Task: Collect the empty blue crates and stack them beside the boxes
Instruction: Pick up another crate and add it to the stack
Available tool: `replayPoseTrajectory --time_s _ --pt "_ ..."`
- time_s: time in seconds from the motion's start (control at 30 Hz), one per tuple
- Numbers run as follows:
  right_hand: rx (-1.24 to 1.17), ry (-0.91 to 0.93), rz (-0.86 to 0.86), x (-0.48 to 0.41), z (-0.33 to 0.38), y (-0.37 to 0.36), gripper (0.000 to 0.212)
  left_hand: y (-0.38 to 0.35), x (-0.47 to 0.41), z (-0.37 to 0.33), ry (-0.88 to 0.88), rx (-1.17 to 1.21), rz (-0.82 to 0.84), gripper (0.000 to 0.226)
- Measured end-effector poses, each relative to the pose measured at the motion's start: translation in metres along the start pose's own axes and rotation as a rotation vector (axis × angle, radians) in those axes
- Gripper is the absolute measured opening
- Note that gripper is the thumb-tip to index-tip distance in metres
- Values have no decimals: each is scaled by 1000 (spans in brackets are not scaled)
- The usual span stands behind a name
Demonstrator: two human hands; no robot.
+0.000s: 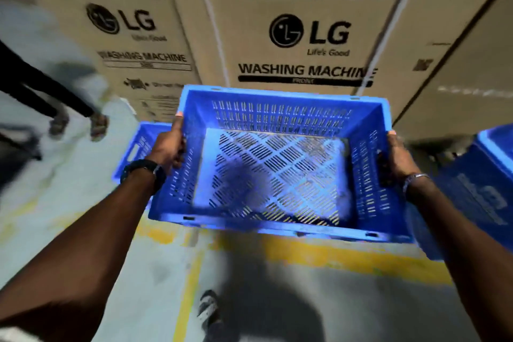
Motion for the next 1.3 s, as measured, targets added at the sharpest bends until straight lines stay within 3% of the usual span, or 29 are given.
replayPoseTrajectory --time_s 0.27,0.47,0.87,1.3 --pt "-1 -48 98 33 74 -193 68 182 -94 -14 28 -6 -52 70" --pt "30 -58 45 35 105 -279 74 249 -164 -23 26 -26 -54 68" --pt "61 -100 1 -20 114 -397 69 272 -302 21 84 -59 -3 69" --pt "98 -198 -49 -63 82 -461 71 257 -409 83 108 -81 81 67"
Point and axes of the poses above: each hand's wrist, its own x-axis away from the middle knuckle, its own y-axis out of the back of the hand, z = x × y, the point moved 9 cm from there along -x, towards the middle knuckle, and after that the axes turned 9 degrees about x, right-handed, at the moved point
